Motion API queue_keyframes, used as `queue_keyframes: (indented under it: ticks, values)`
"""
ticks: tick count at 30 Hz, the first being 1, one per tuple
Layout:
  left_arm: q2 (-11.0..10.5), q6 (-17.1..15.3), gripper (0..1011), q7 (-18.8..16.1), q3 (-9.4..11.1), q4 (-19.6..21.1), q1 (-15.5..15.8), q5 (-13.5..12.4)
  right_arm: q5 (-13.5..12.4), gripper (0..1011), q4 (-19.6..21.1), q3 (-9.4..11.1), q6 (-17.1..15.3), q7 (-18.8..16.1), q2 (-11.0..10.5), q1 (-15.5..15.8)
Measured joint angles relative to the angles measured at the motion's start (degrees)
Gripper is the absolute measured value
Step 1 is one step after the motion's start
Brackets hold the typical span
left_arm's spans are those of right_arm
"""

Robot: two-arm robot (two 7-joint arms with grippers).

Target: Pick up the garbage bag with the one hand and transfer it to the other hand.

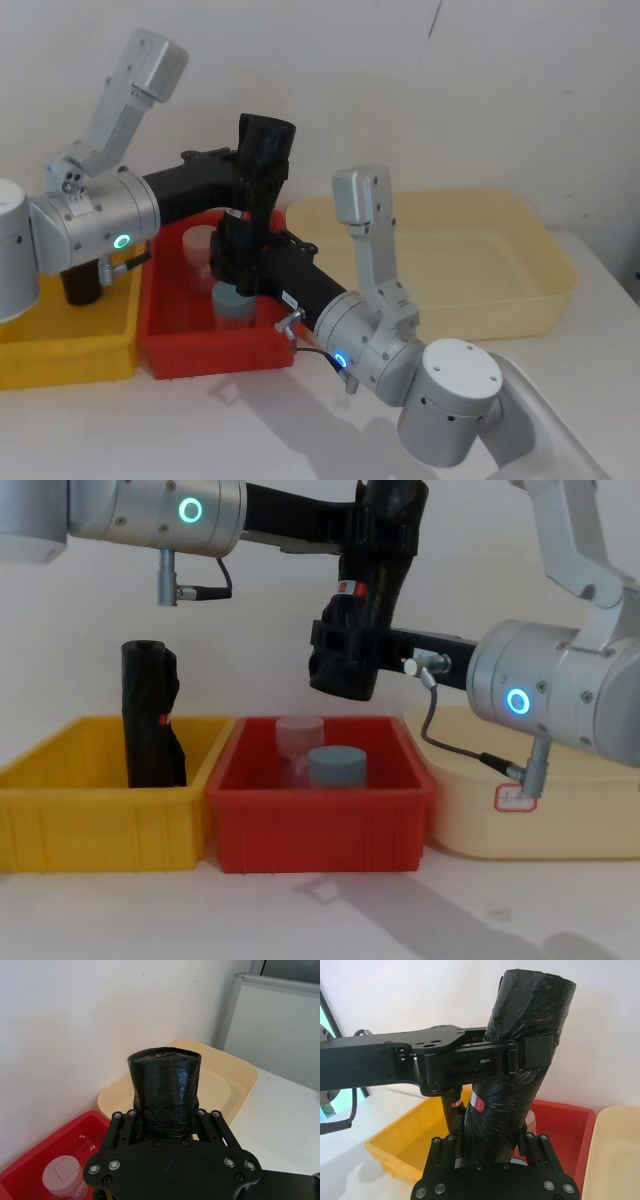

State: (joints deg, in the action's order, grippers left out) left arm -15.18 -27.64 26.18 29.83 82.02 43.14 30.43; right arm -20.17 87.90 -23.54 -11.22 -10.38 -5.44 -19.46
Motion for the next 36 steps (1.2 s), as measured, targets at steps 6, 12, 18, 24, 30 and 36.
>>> queue_keyframes:
  ticks: [6, 12, 18, 24, 30, 36]
  values:
    - [0.0, 0.0, 456, 0.0, 0.0, 0.0, 0.0, 0.0, 0.1, 594, -0.1, 0.0, 0.1, 0.0, 0.0, 0.0]
    - [0.0, 0.0, 481, 0.0, 0.0, 0.0, 0.0, 0.0, 0.1, 594, -0.1, -0.1, 0.1, -0.1, 0.1, -0.1]
    - [0.0, 0.0, 640, 0.0, 0.0, 0.0, 0.0, 0.0, 0.0, 589, -0.1, 0.2, 0.0, -0.2, 0.2, 0.1]
    - [0.0, 0.0, 865, 0.0, 0.0, 0.0, 0.0, 0.0, 0.0, 589, -0.1, 0.7, 0.0, -0.1, 0.4, 0.3]
    - [0.0, 0.0, 1000, 0.0, 0.0, 0.0, 0.0, 0.0, 0.7, 589, -0.5, 1.4, 0.5, 0.6, 0.4, 0.3]
    - [0.0, 0.0, 1001, 0.0, 0.0, 0.0, 0.0, 0.0, 1.6, 589, -1.2, 2.2, 1.1, 1.7, 0.3, 0.0]
